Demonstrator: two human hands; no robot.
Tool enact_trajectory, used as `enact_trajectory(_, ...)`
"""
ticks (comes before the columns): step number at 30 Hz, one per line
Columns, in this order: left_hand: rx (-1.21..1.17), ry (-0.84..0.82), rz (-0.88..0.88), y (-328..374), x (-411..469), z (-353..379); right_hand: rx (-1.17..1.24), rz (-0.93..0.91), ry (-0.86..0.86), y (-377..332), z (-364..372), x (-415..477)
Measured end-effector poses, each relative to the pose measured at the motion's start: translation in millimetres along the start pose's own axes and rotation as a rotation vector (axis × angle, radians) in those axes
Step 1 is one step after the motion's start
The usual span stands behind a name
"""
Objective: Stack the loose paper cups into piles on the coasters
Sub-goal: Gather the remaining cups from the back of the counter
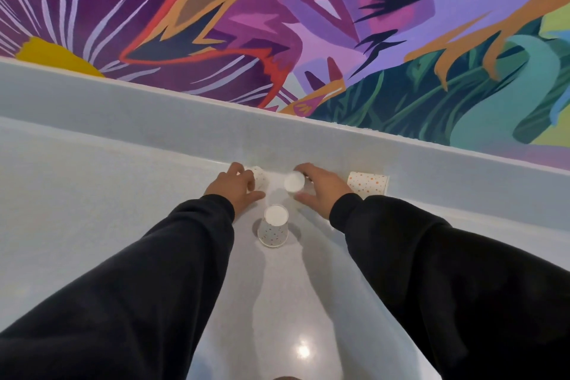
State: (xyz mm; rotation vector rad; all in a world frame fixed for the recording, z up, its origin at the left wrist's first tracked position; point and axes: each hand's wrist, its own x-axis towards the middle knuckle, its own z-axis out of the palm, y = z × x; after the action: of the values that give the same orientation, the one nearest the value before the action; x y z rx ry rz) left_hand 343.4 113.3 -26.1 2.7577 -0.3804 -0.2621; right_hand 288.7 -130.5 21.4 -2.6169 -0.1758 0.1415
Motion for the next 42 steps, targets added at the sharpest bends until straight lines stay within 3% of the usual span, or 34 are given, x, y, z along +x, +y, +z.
enact_trajectory(2,-0.043,0.008,-0.073,-3,-4,-1,0.397,0.091,0.056,-12,-4,-7)
enact_trajectory(4,-0.084,0.018,-0.155,-7,-9,0,0.599,0.100,0.122,-23,-7,-13)
enact_trajectory(6,-0.200,0.045,-0.231,-12,-15,1,0.652,0.028,0.183,-31,-7,-22)
enact_trajectory(10,-0.788,0.119,-0.432,-9,-30,-9,0.631,-0.064,0.150,-38,7,-46)
enact_trajectory(14,-1.141,0.151,-0.356,-1,-56,-24,0.500,-0.056,0.019,-35,36,-60)
enact_trajectory(19,-1.144,0.172,-0.161,21,-94,-24,0.432,0.054,-0.090,-30,68,-65)
enact_trajectory(23,-1.012,0.138,-0.042,32,-117,5,0.400,0.152,-0.159,-24,83,-66)
enact_trajectory(34,-0.787,0.021,-0.138,36,-129,49,0.135,0.120,-0.182,-20,97,-61)
enact_trajectory(39,-0.807,-0.029,-0.171,43,-125,33,0.224,0.174,-0.317,-26,82,-59)
enact_trajectory(42,-0.801,-0.036,-0.120,54,-120,-1,0.358,0.240,-0.315,-32,49,-61)
